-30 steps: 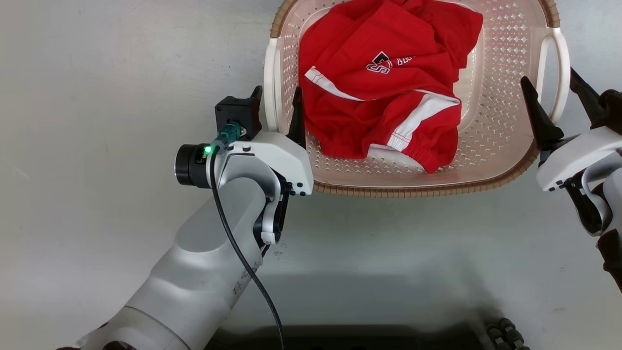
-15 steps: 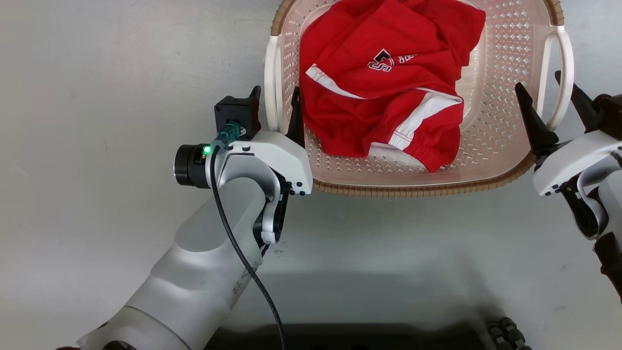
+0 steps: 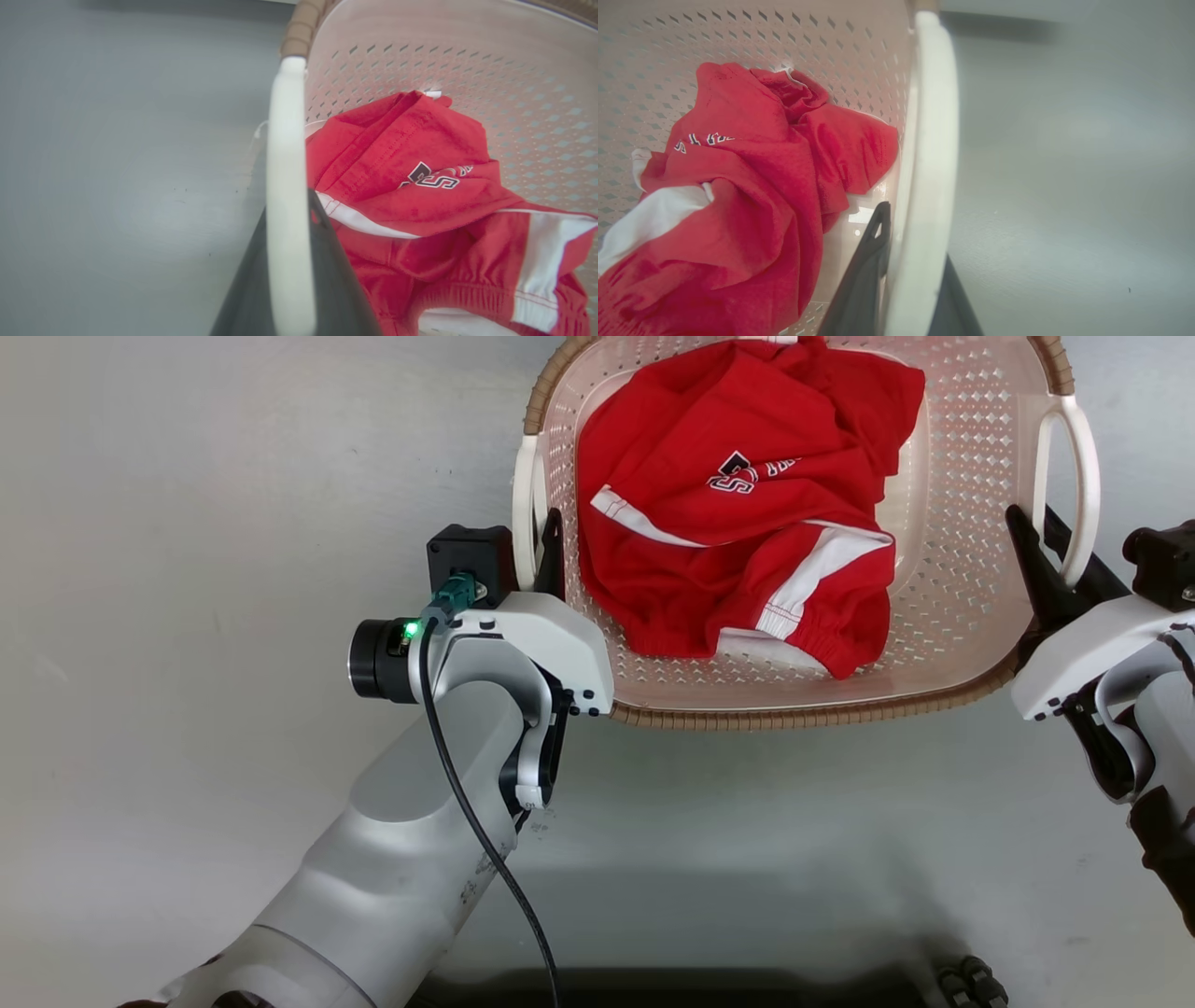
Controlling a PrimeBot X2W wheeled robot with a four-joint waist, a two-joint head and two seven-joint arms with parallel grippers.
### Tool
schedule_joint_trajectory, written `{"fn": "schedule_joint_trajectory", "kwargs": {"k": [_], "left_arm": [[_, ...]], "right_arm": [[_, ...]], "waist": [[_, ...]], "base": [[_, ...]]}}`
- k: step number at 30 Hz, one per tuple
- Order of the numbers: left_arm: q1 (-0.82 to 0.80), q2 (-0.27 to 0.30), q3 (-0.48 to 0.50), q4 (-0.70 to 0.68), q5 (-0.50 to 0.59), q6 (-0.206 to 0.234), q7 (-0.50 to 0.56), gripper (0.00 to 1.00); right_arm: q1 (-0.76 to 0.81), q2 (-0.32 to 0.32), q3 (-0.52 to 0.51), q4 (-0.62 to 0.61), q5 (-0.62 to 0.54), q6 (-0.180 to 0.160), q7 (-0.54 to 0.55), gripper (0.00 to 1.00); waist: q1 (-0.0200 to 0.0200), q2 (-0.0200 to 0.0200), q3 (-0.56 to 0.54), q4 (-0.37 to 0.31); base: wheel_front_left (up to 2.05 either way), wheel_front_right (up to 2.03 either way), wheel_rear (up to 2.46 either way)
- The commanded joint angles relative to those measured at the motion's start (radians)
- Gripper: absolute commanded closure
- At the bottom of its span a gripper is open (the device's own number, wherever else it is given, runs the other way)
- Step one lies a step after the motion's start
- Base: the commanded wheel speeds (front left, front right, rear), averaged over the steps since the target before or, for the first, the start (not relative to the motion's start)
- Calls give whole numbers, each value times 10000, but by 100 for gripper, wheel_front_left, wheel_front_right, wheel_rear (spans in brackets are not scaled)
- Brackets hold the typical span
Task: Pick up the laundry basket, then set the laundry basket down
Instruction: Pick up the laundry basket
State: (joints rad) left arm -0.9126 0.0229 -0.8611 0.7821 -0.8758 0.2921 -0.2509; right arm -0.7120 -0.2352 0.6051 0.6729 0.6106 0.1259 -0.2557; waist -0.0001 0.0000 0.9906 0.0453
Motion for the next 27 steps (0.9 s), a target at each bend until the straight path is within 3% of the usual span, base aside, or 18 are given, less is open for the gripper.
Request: {"fn": "schedule_joint_trajectory", "kwargs": {"k": [1, 10, 18, 27], "left_arm": [[166, 273, 73, -85, -23, -109, -109, 100], [255, 273, 7, 168, -100, -149, -109, 100], [700, 273, -188, 729, -369, -371, -109, 100], [1647, 273, -925, 2202, -1132, -1132, 23, 100]], "right_arm": [[487, -258, 252, 97, 45, 48, -61, 100], [479, -232, 1313, 531, 456, 48, -61, 100], [662, 32, 2523, 1374, 1246, 48, -61, 100], [978, 582, 4056, 2478, 2886, 48, 493, 100]], "waist": [[1, 0, -91, -2], [1, 0, -633, -77], [1, 0, -1755, -268], [1, 0, -3948, -683]], "base": [[0, 0, 0], [0, 0, 0], [0, 0, 0], [0, 0, 0]]}}
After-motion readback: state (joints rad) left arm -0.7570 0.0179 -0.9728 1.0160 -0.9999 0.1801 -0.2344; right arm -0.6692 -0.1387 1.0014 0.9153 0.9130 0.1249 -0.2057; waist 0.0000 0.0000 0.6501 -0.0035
